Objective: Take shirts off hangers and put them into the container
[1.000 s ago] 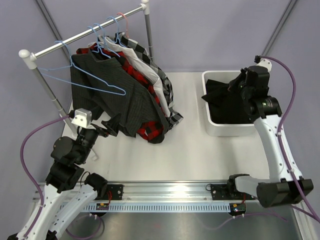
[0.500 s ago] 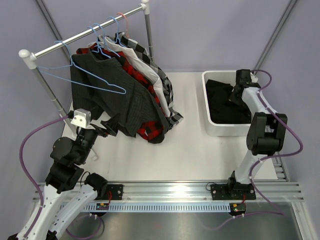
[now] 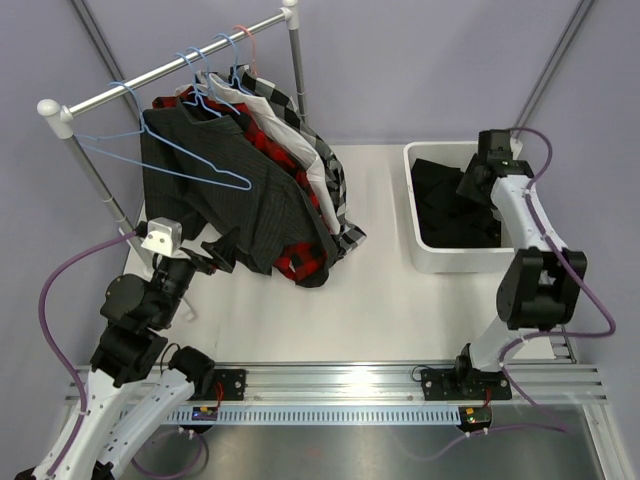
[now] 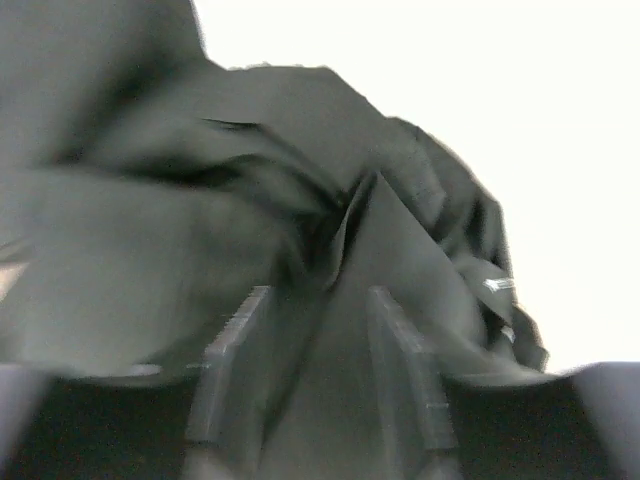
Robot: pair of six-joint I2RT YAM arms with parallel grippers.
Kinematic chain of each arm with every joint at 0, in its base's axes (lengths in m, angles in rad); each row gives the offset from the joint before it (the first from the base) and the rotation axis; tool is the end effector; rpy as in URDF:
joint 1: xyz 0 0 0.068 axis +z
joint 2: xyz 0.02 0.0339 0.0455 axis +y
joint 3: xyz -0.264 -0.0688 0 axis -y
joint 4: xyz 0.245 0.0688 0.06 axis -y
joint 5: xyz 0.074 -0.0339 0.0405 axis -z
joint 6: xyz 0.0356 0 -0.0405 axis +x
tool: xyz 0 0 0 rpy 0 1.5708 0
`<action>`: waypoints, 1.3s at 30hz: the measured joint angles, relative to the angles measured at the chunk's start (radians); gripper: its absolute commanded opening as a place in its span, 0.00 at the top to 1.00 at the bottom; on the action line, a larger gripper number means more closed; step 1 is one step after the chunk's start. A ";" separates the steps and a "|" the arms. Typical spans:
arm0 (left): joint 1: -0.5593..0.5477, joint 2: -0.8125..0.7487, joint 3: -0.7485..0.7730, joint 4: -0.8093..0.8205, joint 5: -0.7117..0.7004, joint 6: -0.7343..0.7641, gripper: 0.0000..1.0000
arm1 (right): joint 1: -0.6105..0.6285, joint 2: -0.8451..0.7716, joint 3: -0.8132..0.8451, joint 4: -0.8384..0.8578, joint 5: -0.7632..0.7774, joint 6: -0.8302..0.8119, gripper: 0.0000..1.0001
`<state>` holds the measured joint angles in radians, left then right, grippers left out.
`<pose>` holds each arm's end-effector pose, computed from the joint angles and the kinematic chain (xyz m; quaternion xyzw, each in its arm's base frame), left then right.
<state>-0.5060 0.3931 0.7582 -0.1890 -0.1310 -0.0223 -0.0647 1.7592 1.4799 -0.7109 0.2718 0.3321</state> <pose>0.0820 -0.0401 0.3773 0.1048 0.6342 -0.1591 0.7493 0.3795 -0.0342 0.2724 0.2251 0.9231 -0.0909 0.2984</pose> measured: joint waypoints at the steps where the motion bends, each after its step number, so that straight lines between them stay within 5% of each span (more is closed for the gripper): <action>1: 0.000 0.001 0.000 0.000 0.000 0.000 0.01 | 0.008 -0.049 0.003 0.000 0.003 -0.009 0.32; 3: 0.000 0.002 0.000 -0.001 0.000 0.000 0.01 | 0.036 -0.162 0.022 0.003 0.010 -0.029 0.21; 7: 0.000 0.002 0.000 -0.001 0.000 0.000 0.01 | 0.132 -0.365 0.068 0.033 0.017 -0.083 0.14; 17: 0.002 0.023 0.000 -0.021 -0.091 -0.022 0.01 | 0.431 -0.594 0.062 0.196 -0.266 -0.208 0.14; 30: 0.003 0.022 -0.063 -0.163 -0.358 -0.092 0.01 | 0.850 -0.169 0.424 0.234 -0.447 -0.368 0.16; 39: 0.005 0.021 -0.065 -0.173 -0.395 -0.100 0.01 | 0.925 0.040 0.595 0.237 -0.448 -0.422 0.20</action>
<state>-0.5007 0.4141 0.6933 -0.3618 -0.5262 -0.1226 0.8604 1.7988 2.0750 -0.4744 -0.1761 -0.0902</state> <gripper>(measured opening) 0.988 0.809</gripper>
